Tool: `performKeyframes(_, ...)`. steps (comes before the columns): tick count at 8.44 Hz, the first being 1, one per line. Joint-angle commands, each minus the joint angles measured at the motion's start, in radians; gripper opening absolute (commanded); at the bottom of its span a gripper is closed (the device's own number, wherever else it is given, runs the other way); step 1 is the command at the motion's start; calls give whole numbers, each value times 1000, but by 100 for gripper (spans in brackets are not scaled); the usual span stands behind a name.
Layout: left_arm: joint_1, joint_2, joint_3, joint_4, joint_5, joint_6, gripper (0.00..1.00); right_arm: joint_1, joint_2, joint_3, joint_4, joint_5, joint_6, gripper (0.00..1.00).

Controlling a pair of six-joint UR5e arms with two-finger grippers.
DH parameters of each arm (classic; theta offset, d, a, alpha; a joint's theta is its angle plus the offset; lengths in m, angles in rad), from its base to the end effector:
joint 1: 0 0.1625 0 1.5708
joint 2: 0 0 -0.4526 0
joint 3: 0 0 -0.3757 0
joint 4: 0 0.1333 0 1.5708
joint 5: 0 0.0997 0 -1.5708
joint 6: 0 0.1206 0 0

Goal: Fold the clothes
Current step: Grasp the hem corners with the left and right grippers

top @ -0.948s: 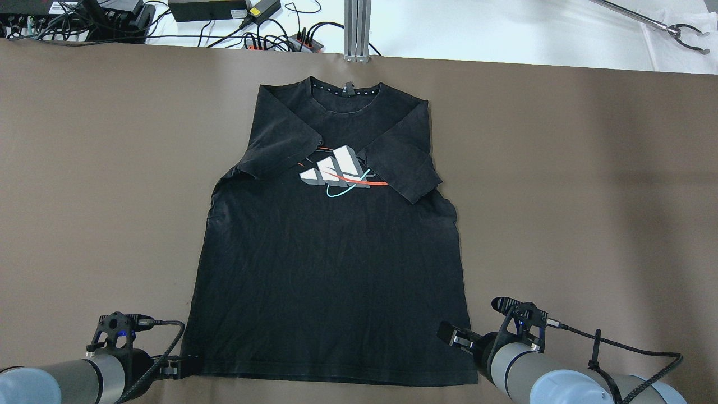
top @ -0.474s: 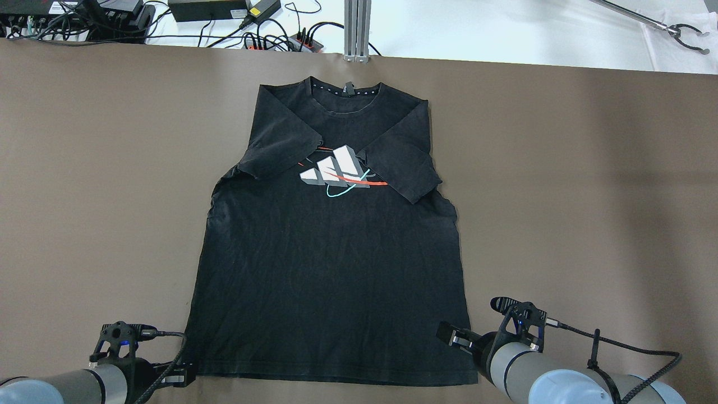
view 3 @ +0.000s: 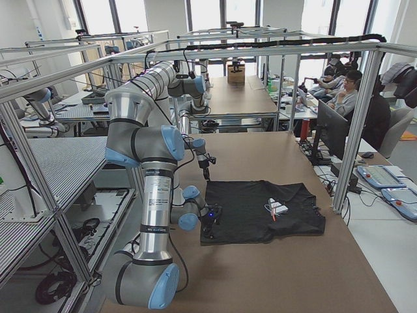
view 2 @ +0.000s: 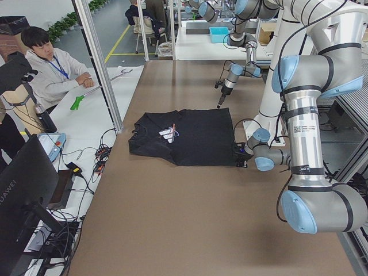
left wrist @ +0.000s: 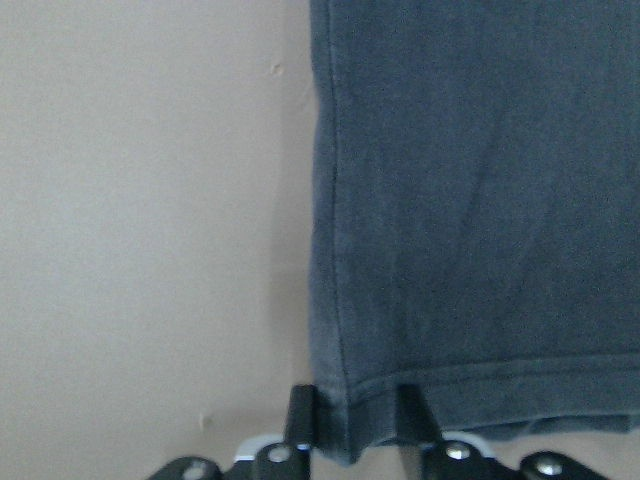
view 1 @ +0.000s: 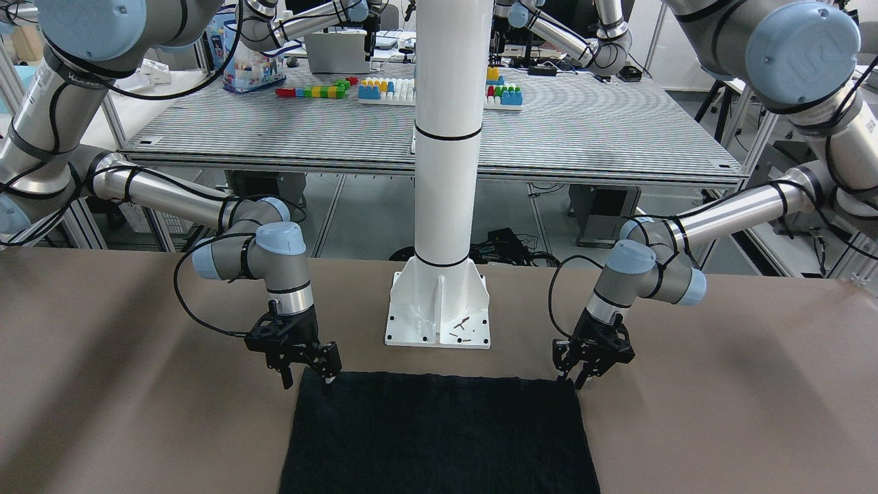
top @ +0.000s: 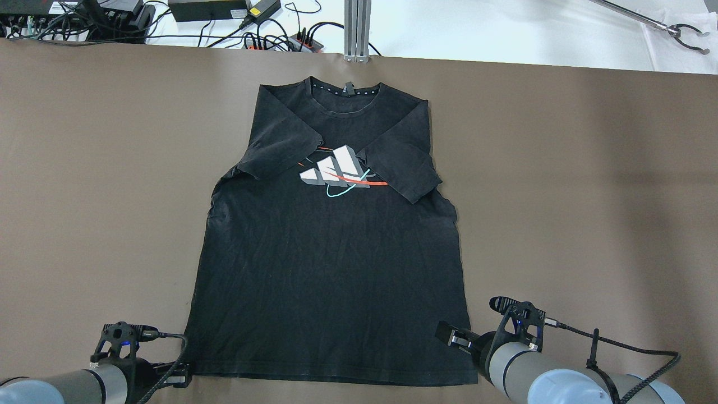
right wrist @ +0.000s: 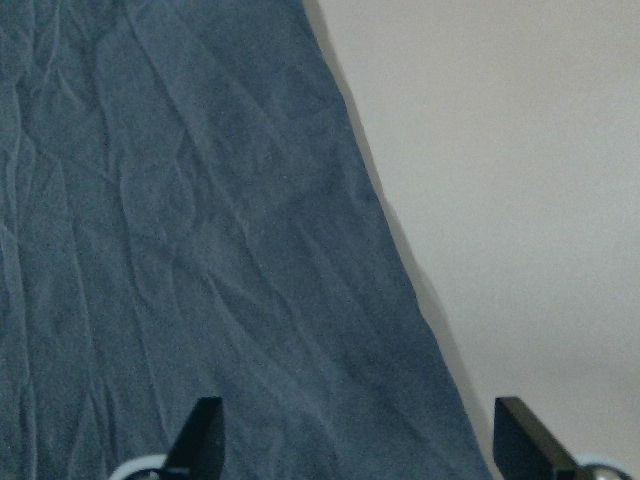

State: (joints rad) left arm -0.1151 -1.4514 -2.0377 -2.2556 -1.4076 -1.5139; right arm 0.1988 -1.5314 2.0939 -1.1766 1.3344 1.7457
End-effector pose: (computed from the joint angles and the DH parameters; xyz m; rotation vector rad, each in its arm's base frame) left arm 0.4321 -0.2039 0.4594 0.2365 1.0139 -0.1371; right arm -0.4474 -0.2549 0.4005 0.2315 -0.9580 0.4563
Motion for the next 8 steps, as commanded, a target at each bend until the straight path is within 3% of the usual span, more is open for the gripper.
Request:
performKeyframes(1, 0, 0, -7, -1, -1, 3, 0, 1, -4, 0, 0, 0, 0, 95)
performKeyframes(3, 0, -1, -7, -1, -1, 3, 0, -1, -16, 2, -11, 0, -3, 95)
performKeyframes(6, 2, -7, -6, 1, -1, 3, 0, -97, -75, 0, -15, -50, -3, 95)
performKeyframes(8, 3, -10, -1, 1, -1, 3, 0, -154, -70, 0, -52, -104, 12, 86)
